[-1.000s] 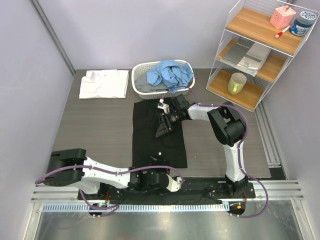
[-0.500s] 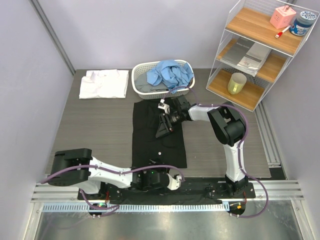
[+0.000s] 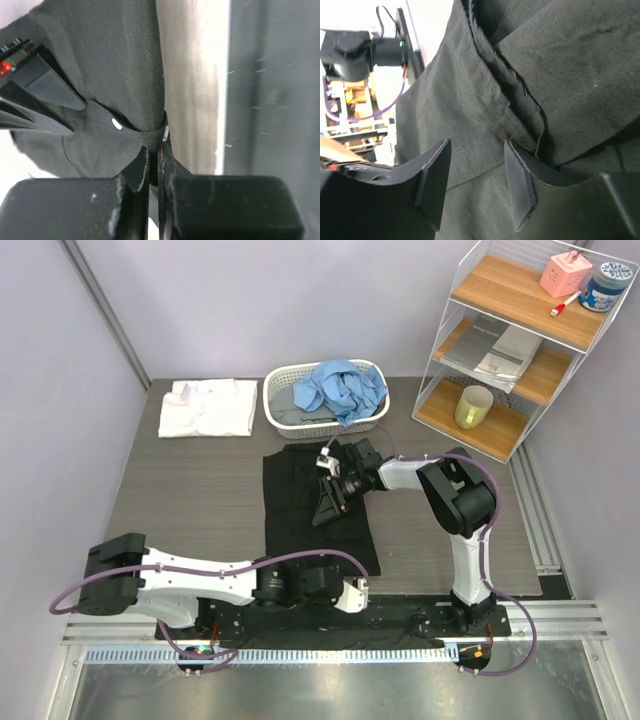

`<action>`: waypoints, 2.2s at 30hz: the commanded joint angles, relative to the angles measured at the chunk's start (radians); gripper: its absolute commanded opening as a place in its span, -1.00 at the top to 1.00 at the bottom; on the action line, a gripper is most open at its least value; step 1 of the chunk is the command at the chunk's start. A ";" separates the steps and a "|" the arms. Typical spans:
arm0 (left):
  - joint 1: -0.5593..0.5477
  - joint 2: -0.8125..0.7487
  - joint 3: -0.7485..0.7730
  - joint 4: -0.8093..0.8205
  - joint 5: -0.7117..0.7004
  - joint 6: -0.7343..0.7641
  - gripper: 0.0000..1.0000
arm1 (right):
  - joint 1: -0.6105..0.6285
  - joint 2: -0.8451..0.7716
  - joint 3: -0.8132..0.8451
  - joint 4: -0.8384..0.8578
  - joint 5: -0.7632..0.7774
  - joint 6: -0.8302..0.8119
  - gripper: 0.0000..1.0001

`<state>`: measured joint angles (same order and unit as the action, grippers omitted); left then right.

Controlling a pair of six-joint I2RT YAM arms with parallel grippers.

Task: Fold and stack the long sleeve shirts
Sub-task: Fold the shirt

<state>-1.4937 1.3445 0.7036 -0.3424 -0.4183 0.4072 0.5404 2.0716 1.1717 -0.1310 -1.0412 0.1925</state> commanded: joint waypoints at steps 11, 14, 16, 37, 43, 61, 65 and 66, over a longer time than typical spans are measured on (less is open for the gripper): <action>0.151 -0.056 0.385 -0.524 0.811 -0.246 1.00 | -0.049 -0.119 0.198 -0.288 0.079 -0.148 -0.46; 0.315 0.007 0.464 -0.601 0.932 -0.205 1.00 | -0.059 -0.067 0.255 -0.326 0.119 -0.229 -0.45; 0.380 0.050 0.523 -0.638 0.986 -0.104 1.00 | -0.060 -0.041 0.278 -0.326 0.133 -0.252 -0.43; 0.874 0.559 0.844 -0.650 1.041 0.441 0.53 | -0.062 0.045 0.229 -0.303 0.216 -0.284 -0.17; 0.880 0.423 0.735 -0.644 1.023 0.383 -0.06 | -0.059 0.030 0.184 -0.285 0.217 -0.304 -0.08; 0.874 0.162 0.395 -0.498 1.130 0.117 -0.49 | 0.043 -0.186 -0.074 -0.183 0.227 -0.358 0.00; 0.874 0.145 0.375 -0.498 1.187 0.203 -0.47 | -0.002 -0.223 0.040 -0.237 0.188 -0.300 0.00; 0.874 0.142 0.369 -0.495 1.205 0.250 -0.47 | -0.014 -0.222 0.077 -0.237 0.179 -0.263 -0.01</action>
<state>-0.6151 1.5425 1.0859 -0.8875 0.6868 0.5629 0.5728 1.9194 1.1271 -0.3435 -0.8478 -0.1272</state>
